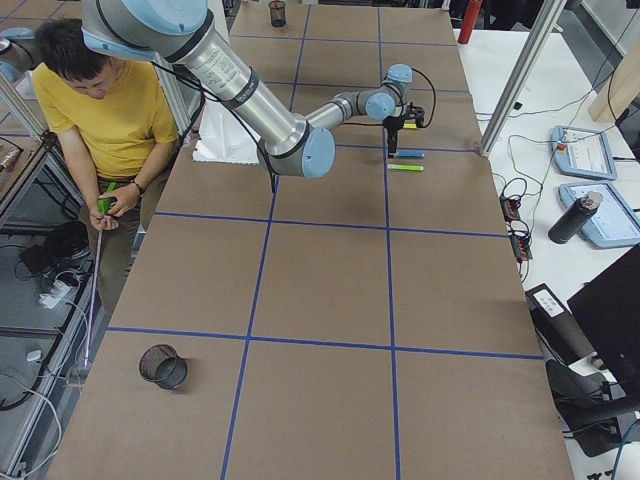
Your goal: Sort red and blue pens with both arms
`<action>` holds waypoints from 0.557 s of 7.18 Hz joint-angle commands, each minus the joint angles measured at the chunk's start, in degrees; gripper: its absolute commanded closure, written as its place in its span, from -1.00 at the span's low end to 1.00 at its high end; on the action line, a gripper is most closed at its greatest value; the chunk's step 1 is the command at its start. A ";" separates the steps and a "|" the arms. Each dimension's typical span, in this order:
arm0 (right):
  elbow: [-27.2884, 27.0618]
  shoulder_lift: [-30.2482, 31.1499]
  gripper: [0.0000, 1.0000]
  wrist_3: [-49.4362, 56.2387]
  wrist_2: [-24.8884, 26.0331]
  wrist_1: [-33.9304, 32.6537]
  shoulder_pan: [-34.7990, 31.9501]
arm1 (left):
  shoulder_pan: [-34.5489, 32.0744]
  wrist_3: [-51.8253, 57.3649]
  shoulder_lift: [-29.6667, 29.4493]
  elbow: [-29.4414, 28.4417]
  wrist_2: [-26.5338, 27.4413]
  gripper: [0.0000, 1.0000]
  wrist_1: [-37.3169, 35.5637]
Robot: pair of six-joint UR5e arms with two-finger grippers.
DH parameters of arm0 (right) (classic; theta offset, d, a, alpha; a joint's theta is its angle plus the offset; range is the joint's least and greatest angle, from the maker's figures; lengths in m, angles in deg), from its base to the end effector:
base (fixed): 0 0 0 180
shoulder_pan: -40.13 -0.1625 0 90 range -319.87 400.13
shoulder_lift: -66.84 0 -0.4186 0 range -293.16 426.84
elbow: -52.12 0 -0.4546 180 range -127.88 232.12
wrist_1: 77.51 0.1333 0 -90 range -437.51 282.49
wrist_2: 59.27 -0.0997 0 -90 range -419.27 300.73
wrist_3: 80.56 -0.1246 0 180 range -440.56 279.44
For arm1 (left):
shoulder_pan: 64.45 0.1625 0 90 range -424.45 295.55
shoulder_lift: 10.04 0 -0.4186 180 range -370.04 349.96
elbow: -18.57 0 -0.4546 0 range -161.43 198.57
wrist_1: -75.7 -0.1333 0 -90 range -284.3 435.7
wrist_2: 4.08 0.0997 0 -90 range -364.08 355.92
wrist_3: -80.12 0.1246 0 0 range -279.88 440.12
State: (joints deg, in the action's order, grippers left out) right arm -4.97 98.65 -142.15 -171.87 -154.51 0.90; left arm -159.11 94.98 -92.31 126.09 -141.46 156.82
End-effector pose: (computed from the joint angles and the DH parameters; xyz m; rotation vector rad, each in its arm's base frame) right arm -0.6558 -0.6457 0.2175 0.0516 -0.7585 0.0479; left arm -0.0815 -0.4877 0.5828 0.1551 0.8135 0.1743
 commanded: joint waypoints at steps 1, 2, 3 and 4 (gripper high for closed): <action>3.11 -0.78 0.01 -1.41 0.45 4.56 0.21 | 0.00 0.00 0.00 -0.03 0.00 -1.00 0.01; 3.21 -1.05 0.02 -2.38 0.45 4.49 0.30 | 0.00 0.00 -0.09 -0.03 0.00 -1.00 0.01; 3.47 -1.05 0.06 -2.39 0.54 4.49 0.30 | 0.00 0.00 0.00 -0.12 0.00 -1.00 0.01; 3.65 -1.05 0.10 -2.30 0.54 4.49 0.30 | 0.00 0.00 -0.09 -0.29 0.00 -1.00 0.01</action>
State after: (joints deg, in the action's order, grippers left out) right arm -1.65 97.67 -144.32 -171.38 -150.13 1.18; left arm -159.11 94.98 -92.35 125.95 -141.45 156.82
